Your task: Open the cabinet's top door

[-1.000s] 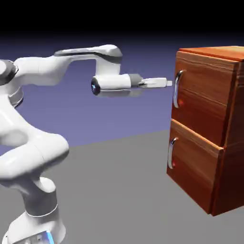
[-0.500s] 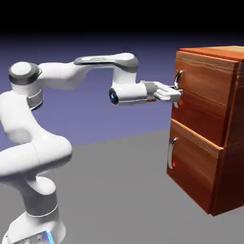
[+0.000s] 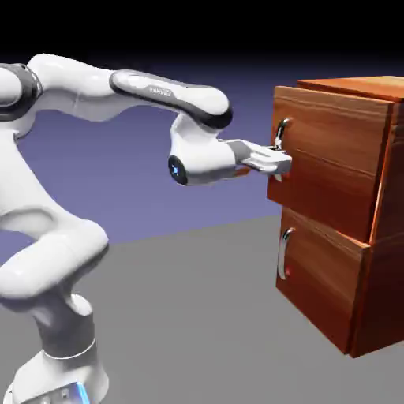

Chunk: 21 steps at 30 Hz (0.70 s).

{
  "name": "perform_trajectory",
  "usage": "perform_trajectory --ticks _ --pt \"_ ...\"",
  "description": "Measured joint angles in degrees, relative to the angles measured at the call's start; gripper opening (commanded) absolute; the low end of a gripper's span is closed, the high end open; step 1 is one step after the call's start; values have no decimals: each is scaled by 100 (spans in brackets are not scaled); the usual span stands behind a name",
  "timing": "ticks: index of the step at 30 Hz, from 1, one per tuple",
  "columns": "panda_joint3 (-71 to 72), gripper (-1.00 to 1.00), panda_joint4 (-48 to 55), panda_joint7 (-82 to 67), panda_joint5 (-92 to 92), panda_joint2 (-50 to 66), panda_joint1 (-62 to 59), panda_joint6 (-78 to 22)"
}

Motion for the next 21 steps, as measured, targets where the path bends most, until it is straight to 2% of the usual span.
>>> perform_trajectory --ticks 15,21 --pt "-3005 -100 -190 -1589 22 680 3113 153" --pt "-3879 -100 -653 -817 -1221 302 3853 -66"
